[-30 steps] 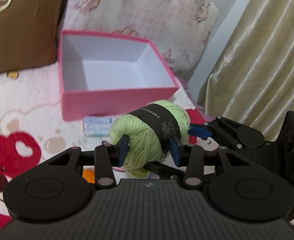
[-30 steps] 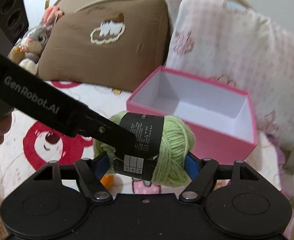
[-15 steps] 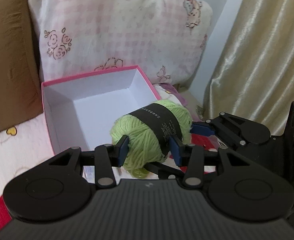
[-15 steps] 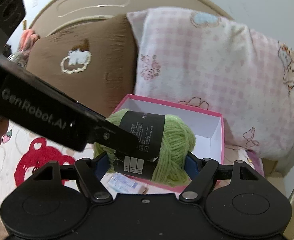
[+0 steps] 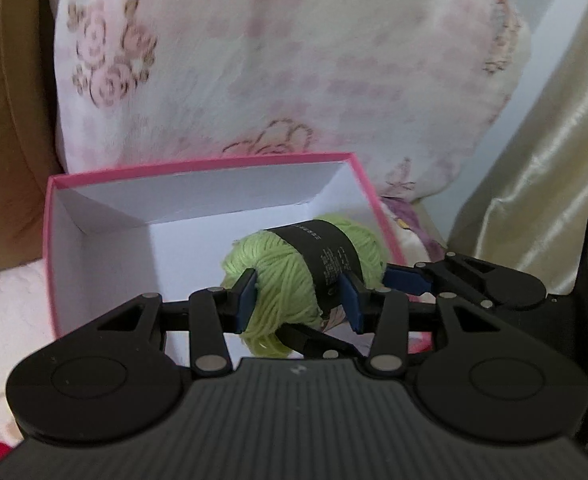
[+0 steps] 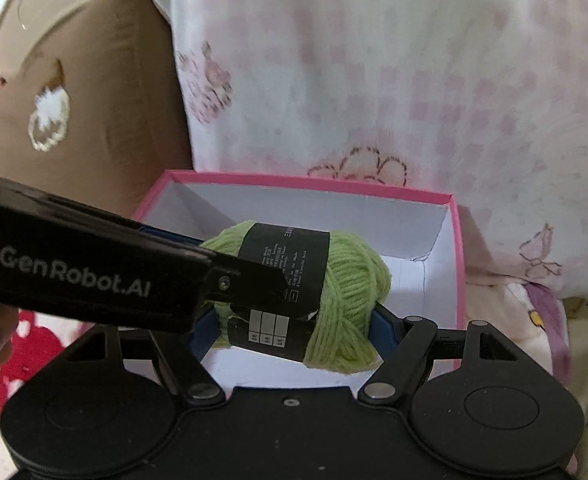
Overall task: Organize objects
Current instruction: 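Carry the yarn ball with the left gripper into the pink box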
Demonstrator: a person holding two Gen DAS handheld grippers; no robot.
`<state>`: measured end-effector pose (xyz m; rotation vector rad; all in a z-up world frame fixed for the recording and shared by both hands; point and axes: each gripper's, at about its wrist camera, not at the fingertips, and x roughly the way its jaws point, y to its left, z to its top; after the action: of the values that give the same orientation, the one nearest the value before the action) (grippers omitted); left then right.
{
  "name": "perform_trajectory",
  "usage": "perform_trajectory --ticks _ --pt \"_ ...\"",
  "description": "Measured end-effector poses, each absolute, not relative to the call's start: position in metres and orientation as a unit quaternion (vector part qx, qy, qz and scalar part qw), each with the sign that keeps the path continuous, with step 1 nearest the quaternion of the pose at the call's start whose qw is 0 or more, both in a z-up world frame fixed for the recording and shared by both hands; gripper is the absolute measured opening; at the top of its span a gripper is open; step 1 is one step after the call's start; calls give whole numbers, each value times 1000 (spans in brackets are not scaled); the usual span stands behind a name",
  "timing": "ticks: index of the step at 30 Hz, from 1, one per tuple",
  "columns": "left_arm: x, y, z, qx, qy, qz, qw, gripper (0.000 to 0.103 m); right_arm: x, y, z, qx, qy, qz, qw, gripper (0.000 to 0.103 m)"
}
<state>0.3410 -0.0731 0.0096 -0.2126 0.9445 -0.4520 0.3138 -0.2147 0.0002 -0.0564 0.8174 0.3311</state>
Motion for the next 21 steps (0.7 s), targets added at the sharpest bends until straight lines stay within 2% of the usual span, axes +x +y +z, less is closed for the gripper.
perform_trajectory --ticks 12,21 --pt "390 -76 -47 -119 480 -201 845 45 362 -204 -46 -92 434 179 878 79" --pt "393 -83 -53 -117 461 -211 854 43 374 -205 -55 -93 438 134 884 68"
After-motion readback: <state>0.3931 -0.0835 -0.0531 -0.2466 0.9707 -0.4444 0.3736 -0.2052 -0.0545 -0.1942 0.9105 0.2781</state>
